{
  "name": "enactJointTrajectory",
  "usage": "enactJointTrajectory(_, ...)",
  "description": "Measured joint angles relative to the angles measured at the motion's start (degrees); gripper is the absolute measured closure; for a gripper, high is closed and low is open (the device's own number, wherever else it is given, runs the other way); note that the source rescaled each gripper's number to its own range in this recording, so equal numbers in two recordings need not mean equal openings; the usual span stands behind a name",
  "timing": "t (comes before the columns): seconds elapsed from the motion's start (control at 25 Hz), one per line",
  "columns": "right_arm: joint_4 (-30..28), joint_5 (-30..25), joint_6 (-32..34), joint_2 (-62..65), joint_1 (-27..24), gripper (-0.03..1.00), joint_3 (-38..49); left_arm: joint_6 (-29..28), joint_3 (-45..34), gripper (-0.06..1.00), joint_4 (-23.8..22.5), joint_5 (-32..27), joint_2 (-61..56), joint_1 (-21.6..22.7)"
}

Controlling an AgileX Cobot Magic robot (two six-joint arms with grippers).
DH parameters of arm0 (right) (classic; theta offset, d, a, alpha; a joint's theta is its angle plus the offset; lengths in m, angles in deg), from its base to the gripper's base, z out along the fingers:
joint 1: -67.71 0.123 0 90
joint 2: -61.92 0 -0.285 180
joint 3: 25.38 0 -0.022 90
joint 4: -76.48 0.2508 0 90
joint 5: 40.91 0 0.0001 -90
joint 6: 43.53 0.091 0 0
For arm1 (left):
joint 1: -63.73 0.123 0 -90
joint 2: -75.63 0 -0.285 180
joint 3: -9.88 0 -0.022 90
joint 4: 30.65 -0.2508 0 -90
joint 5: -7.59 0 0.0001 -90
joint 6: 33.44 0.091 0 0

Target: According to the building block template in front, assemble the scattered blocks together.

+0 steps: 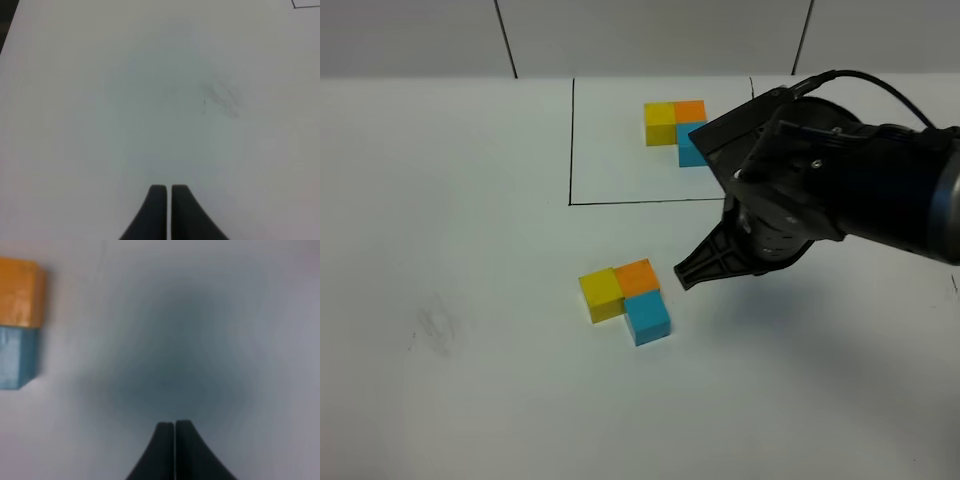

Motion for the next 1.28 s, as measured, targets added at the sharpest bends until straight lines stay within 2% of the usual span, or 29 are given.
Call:
enactJointTrajectory(0.28,-0.6,-0.2,-0.8,10.4,-5.5,0.97,8.1,0.0,0.0,0.94,0.0,0.0,0.0,0.0)
enactJointTrajectory(0.52,-0.6,-0.8,-0.8,24.4,-8.7,0.97,18.7,0.0,0.0,0.94,0.0,0.0,0.0,0.0)
enactJointTrajectory(0.8,0.7,-6.1,-1.0,41.4,-9.6,0.97,29.1,0.0,0.0,0.94,0.0,0.0,0.0,0.0)
enactJointTrajectory(1.08,6.6,-9.1,-7.5,57.5,-9.6,0.97,35.9,0.0,0.0,0.94,0.0,0.0,0.0,0.0)
enactJointTrajectory(1.28,8.1,-11.4,-13.2,64.5,-9.6,0.97,37.8,0.0,0.0,0.94,0.0,0.0,0.0,0.0)
